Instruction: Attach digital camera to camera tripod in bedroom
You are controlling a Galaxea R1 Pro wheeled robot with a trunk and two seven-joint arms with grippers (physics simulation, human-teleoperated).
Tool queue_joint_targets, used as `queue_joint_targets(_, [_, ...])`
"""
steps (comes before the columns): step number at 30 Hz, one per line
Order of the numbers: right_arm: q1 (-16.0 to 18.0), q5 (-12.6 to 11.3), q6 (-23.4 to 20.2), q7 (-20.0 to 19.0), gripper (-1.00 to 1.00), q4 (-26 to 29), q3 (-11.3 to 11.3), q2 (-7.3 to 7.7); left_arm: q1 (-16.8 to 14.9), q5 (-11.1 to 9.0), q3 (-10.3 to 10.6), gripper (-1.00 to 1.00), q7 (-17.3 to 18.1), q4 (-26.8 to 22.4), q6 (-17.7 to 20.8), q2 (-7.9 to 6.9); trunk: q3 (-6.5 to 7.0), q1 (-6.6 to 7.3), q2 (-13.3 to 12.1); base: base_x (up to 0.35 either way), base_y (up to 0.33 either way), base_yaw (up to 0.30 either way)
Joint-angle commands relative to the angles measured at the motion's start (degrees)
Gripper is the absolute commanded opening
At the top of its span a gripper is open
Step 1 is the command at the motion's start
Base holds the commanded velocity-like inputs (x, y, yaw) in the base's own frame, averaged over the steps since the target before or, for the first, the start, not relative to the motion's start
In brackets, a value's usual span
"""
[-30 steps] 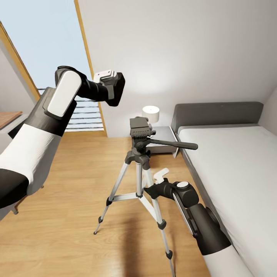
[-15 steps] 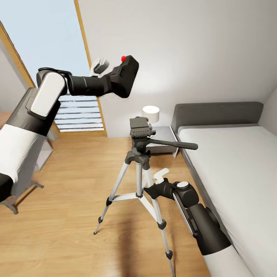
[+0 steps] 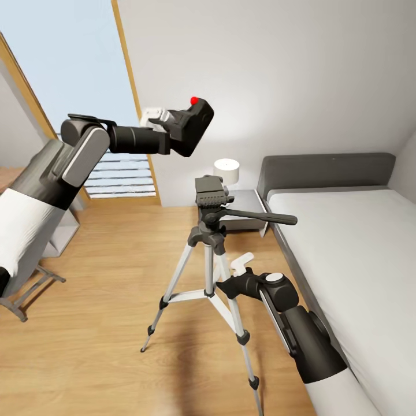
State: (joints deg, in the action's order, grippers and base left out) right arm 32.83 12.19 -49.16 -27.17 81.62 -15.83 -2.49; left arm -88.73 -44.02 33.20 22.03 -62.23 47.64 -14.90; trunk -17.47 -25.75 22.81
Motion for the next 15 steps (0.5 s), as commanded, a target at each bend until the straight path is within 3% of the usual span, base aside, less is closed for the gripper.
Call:
queue_joint_targets(1, [0.04, 0.9, -0.15, -0.52, -1.0, 0.04, 0.01, -0.01, -0.11, 1.02, 0.28, -1.0, 3.67, 0.18, 0.11, -0.07, -0.11, -0.04, 0.11, 0.0, 0.0, 0.0])
queue_joint_targets(3, [0.04, 0.9, -0.15, -0.52, -1.0, 0.04, 0.01, 0.0, -0.18, 2.4, 0.41, -1.0, 7.18, 0.21, 0.13, -0.11, -0.11, -0.04, 0.11, 0.0, 0.0, 0.0])
queue_joint_targets(4, [0.04, 0.91, -0.15, -0.52, -1.0, 0.03, 0.01, 0.01, -0.51, 4.69, 0.49, -1.0, 10.54, 0.15, 0.18, -0.15, -0.11, -0.04, 0.11, 0.0, 0.0, 0.0])
queue_joint_targets(7, [0.04, 0.91, -0.15, -0.52, -1.0, 0.05, 0.01, 0.02, -2.06, 9.89, 0.54, -1.0, 15.24, 0.0, 0.22, -0.17, -0.11, -0.04, 0.11, 0.0, 0.0, 0.0])
queue_joint_targets(9, [0.04, 0.91, -0.15, -0.52, -1.0, 0.04, 0.01, 0.02, -5.08, 19.04, 0.54, -1.0, 22.84, -0.1, 0.24, 0.06, -0.11, -0.04, 0.11, 0.0, 0.0, 0.0])
queue_joint_targets(10, [0.04, 0.91, -0.15, -0.53, -1.0, 0.04, 0.01, 0.03, -7.45, 30.69, 0.44, -1.0, 36.08, -0.28, -0.09, 0.38, -0.11, -0.04, 0.11, 0.0, 0.0, 0.0])
queue_joint_targets(11, [0.04, 0.91, -0.15, -0.53, -1.0, 0.04, 0.01, 0.03, -7.69, 32.82, 0.37, -1.0, 38.76, -0.4, -0.2, 0.38, -0.11, -0.04, 0.11, 0.0, 0.0, 0.0])
queue_joint_targets(12, [0.04, 0.88, -0.15, -0.52, -1.0, 0.05, 0.01, 0.03, -8.16, 38.7, 0.2, -1.0, 45.97, -1.1, -0.7, 0.11, -0.11, -0.04, 0.11, 0.0, 0.0, 0.0])
queue_joint_targets(13, [0.04, 0.87, -0.15, -0.52, -1.0, 0.05, 0.01, 0.03, -8.26, 40.41, 0.16, -1.0, 48.01, -1.44, -0.96, -0.03, -0.11, -0.04, 0.11, 0.0, 0.0, 0.0])
queue_joint_targets(14, [0.04, 0.83, -0.15, -0.49, -1.0, 0.06, 0.01, 0.01, -8.4, 43.4, 0.08, -1.0, 51.49, -2.16, -1.69, -0.32, -0.11, -0.04, 0.11, 0.0, 0.0, 0.0])
queue_joint_targets(15, [0.04, 0.77, -0.15, -0.45, -1.0, 0.05, -0.01, -0.04, -8.58, 48.41, -0.02, -1.0, 56.12, -3.59, -3.5, -0.72, -0.11, -0.04, 0.11, 0.0, 0.0, 0.0])
